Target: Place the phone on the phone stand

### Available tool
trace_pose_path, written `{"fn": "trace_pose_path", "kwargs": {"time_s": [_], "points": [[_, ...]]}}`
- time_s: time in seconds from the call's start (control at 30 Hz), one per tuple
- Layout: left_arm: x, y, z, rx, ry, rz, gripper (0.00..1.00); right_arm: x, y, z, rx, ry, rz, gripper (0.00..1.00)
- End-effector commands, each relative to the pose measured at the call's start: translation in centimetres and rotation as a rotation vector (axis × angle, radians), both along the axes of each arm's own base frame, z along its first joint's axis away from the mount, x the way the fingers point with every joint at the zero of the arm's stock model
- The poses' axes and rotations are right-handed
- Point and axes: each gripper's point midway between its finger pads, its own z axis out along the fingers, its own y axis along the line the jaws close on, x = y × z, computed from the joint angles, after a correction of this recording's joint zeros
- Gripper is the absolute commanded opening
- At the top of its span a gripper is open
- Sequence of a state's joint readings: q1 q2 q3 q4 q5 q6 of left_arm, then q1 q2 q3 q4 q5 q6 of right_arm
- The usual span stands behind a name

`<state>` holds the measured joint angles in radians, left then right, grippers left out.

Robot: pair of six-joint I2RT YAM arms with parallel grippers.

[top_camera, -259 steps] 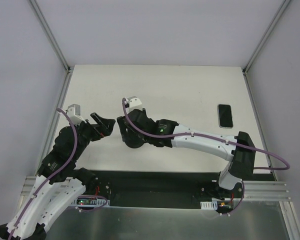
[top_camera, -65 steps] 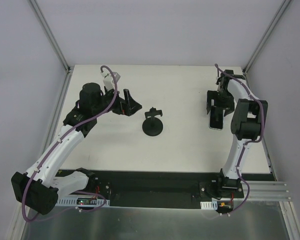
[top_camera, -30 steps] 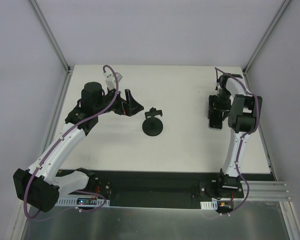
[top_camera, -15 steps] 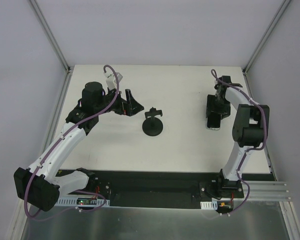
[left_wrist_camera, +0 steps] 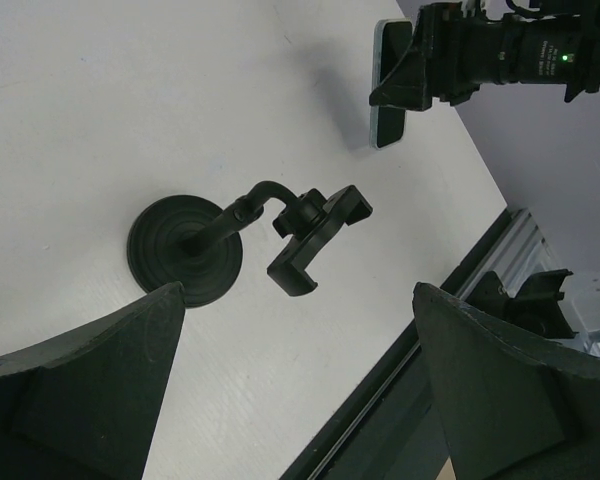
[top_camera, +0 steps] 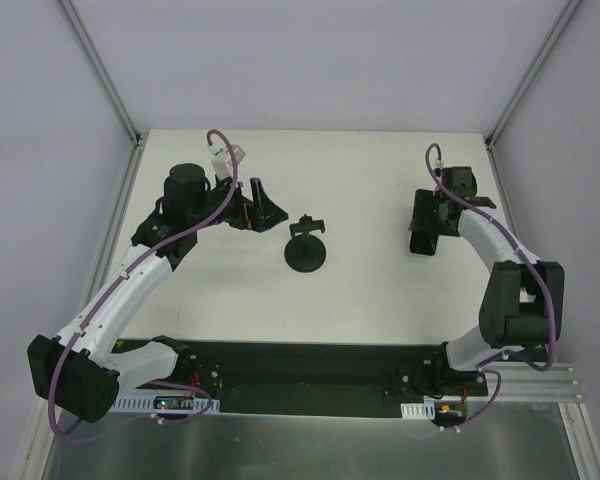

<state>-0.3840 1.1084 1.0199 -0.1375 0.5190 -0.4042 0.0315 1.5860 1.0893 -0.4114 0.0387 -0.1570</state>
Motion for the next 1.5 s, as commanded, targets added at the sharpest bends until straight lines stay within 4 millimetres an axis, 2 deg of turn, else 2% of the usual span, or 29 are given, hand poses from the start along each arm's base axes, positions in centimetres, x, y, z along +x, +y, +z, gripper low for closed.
{"fn": "trace_pose_path", "kwargs": {"time_s": [0.0,0.17,0.2,0.23,0.27,0.3,0.37,0.4,0.47,0.53,0.57,0.63,0.8,1.0,1.17,1.3,1.47], "points": [[0.1,-0.7,3.0,-0.078,-0.040,-0.028,0.95,1.9,3.1,7.8,0.104,-0.275,0.061,0.10],[-1.2,-2.7,7.3,-0.205,-0.014,-0.135,0.89,-0.7,5.9,12.8,0.149,-0.359,0.123,0.10],[-1.1,-3.3,8.2,-0.215,-0.023,-0.149,0.86,-1.3,7.2,13.5,0.167,-0.376,0.151,0.10],[-1.8,-4.3,8.7,-0.215,-0.034,-0.188,0.86,-1.9,7.8,14.1,0.179,-0.387,0.169,0.10],[-2.0,-5.0,9.0,-0.214,-0.043,-0.204,0.85,-2.7,8.6,15.6,0.196,-0.423,0.185,0.10],[-1.8,-5.9,9.6,-0.215,-0.049,-0.225,0.85,-3.4,9.9,16.2,0.209,-0.432,0.219,0.10],[-2.9,-8.1,10.5,-0.226,-0.045,-0.299,0.84,-4.8,11.0,18.2,0.229,-0.479,0.246,0.10],[-2.7,-9.1,9.7,-0.219,-0.011,-0.320,0.84,-5.6,12.2,18.9,0.244,-0.492,0.279,0.10],[-3.3,-10.7,9.5,-0.220,0.010,-0.361,0.84,-7.0,12.9,20.4,0.274,-0.537,0.294,0.10],[-2.9,-11.9,9.2,-0.211,0.020,-0.362,0.84,-8.2,14.1,21.2,0.295,-0.558,0.341,0.10],[-3.6,-12.9,9.1,-0.208,0.018,-0.388,0.84,-8.9,14.4,21.7,0.315,-0.571,0.348,0.10],[-3.4,-14.1,8.8,-0.197,0.019,-0.391,0.83,-10.2,15.4,22.2,0.345,-0.574,0.376,0.09],[-3.5,-16.3,7.9,-0.183,0.049,-0.403,0.77,-11.7,16.2,22.7,0.353,-0.601,0.394,0.09],[-3.2,-18.1,6.6,-0.167,0.082,-0.400,0.65,-12.8,16.9,22.9,0.366,-0.607,0.417,0.08],[-3.5,-19.9,6.3,-0.159,0.085,-0.419,0.63,-13.3,17.4,23.0,0.381,-0.608,0.424,0.08],[-3.5,-20.6,5.6,-0.146,0.089,-0.415,0.53,-13.6,17.6,23.1,0.386,-0.610,0.421,0.08],[-3.3,-20.7,5.5,-0.141,0.085,-0.404,0.27,-14.2,18.0,23.0,0.387,-0.596,0.435,0.11]]}}
